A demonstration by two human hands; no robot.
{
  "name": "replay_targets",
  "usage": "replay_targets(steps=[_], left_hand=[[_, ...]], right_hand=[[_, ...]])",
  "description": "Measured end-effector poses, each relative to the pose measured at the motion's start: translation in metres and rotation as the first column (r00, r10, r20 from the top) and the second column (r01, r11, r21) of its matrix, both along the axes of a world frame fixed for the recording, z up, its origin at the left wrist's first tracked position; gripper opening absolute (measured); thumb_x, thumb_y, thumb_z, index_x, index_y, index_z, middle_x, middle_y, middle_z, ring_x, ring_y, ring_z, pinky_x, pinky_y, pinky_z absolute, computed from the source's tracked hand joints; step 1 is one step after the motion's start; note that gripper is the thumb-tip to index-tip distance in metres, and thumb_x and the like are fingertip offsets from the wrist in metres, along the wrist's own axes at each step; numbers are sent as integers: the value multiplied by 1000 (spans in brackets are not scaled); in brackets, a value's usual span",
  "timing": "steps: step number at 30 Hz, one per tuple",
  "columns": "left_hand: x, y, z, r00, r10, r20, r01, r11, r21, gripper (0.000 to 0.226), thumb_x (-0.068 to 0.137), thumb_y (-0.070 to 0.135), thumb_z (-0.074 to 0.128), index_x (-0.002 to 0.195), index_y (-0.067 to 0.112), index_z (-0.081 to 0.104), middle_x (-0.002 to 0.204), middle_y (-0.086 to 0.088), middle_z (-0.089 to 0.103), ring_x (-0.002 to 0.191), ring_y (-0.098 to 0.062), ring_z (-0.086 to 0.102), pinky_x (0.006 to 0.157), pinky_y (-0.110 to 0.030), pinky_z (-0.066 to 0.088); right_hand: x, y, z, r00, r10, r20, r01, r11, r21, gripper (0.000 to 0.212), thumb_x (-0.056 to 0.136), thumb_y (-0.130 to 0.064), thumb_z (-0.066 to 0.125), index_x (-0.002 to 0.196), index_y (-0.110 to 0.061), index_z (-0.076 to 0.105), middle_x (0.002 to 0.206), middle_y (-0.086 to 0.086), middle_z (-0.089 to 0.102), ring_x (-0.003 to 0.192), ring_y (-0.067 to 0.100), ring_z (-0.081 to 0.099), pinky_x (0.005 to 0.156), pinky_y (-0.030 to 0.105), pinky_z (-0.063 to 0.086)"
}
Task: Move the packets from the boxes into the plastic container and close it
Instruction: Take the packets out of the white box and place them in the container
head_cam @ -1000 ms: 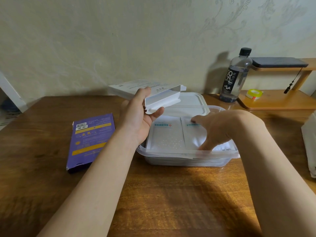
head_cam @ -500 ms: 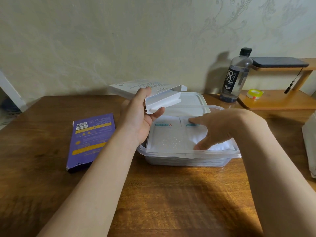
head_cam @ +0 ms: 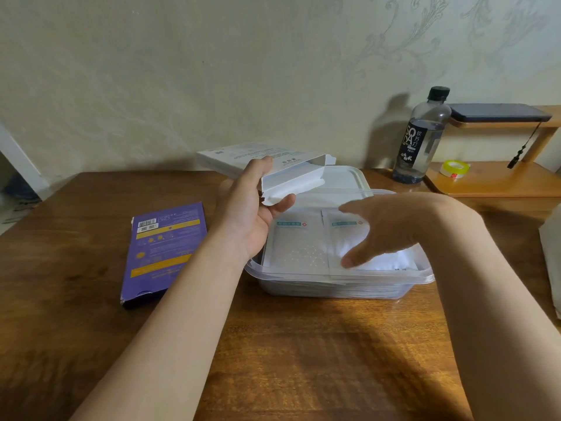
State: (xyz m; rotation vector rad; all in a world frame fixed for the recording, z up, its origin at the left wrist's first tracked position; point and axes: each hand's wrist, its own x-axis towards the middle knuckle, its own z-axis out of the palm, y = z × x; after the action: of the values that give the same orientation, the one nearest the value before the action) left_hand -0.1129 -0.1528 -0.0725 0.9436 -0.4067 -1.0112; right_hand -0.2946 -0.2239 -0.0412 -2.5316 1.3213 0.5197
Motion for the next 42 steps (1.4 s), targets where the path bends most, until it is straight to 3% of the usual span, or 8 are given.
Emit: replay_targets(steps=[6, 18, 24, 29, 33, 36, 40, 42], left_hand=[[0, 0, 1, 1000, 8, 21, -8, 1000, -18, 31, 95, 26, 68, 119, 6, 67, 100, -10, 72, 83, -24, 71, 50, -25, 55], [1, 3, 2, 990, -92, 106, 87, 995, 54, 27, 97, 44, 61, 96, 19, 72, 80, -1, 74, 61, -14, 69, 40, -22, 45], [4, 2, 1, 994, -94, 62, 91, 994, 57, 27, 96, 43, 61, 100, 18, 69, 83, -2, 71, 62, -16, 68, 38, -19, 42], [8, -3, -1, 1000, 3, 13, -4, 994, 105, 50, 90, 45, 70, 127, 12, 64, 112, -10, 62, 83, -24, 66, 40, -20, 45], [10, -5, -1, 999, 31, -21, -29, 994, 102, 52, 91, 43, 70, 129, 9, 61, 100, -10, 64, 77, -24, 66, 40, -20, 45], [14, -7, 0, 998, 1, -64, 4, 997, 74, 33, 93, 41, 66, 111, 14, 60, 78, -5, 61, 61, -17, 62, 38, -18, 45], [15, -7, 0, 997, 18, -78, -12, 996, 84, 29, 93, 40, 67, 107, 16, 64, 79, -3, 63, 56, -14, 61, 41, -19, 47], [15, -7, 0, 994, 51, -95, -43, 996, 84, 32, 91, 40, 71, 111, 15, 65, 92, -5, 63, 59, -15, 63, 43, -20, 49]], right_hand=[[8, 6, 11, 841, 65, 537, 61, 975, -214, 63, 84, -52, 73, 138, -30, 50, 115, -4, 69, 99, 14, 63, 84, 30, 49], [31, 9, -11, 839, 162, 519, -33, 968, -248, 54, 95, -43, 60, 144, -34, 41, 88, -4, 62, 85, 20, 61, 81, 36, 53], [31, 9, -9, 793, 227, 566, -19, 937, -349, 40, 90, -38, 65, 130, -33, 58, 67, -15, 50, 82, 22, 62, 79, 36, 52], [28, 5, -4, 712, 267, 649, 52, 902, -428, 28, 85, -37, 76, 113, -31, 73, 70, -16, 46, 75, 14, 48, 69, 36, 48], [24, 1, -4, 476, 380, 793, 94, 874, -476, 3, 87, -22, 75, 89, -24, 75, 96, 0, 54, 88, 12, 53, 76, 24, 46], [22, -1, 2, 117, 279, 953, 133, 947, -294, 13, 89, -19, 71, 85, -28, 63, 82, -9, 63, 77, 3, 59, 70, 20, 44], [14, -11, 15, -388, 132, 912, 283, 959, -18, 13, 84, -26, 73, 79, -33, 64, 79, -1, 61, 75, 19, 56, 67, 49, 51], [8, -14, 17, -493, 71, 867, 319, 942, 104, 10, 84, -26, 72, 79, -28, 63, 82, 3, 63, 77, 20, 56, 71, 49, 53]])
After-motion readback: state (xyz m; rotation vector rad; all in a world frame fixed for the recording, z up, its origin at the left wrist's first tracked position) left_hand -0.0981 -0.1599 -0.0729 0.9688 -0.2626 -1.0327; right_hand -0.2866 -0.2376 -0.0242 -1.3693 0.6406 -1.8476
